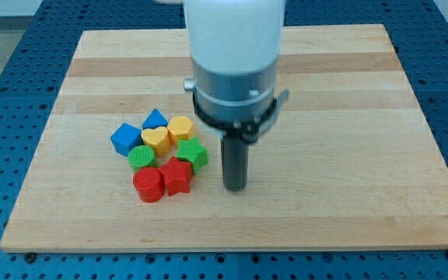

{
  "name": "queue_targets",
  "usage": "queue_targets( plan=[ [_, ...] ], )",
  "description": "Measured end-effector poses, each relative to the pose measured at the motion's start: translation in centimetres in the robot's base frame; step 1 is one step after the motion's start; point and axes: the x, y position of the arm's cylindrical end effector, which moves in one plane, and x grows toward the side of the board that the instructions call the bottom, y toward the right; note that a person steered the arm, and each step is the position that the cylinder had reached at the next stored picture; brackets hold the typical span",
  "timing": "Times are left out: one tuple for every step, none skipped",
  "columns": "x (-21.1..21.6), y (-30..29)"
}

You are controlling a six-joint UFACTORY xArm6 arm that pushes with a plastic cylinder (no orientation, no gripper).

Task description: Move the green star slightly up

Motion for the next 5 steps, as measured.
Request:
queue_targets(
  plan=[
    [-1.2,-0.3],
    [-0.7,-1.3],
    [0.3,-2.2],
    [0.7,-2.4],
    [0.0,-2.4]
  ],
)
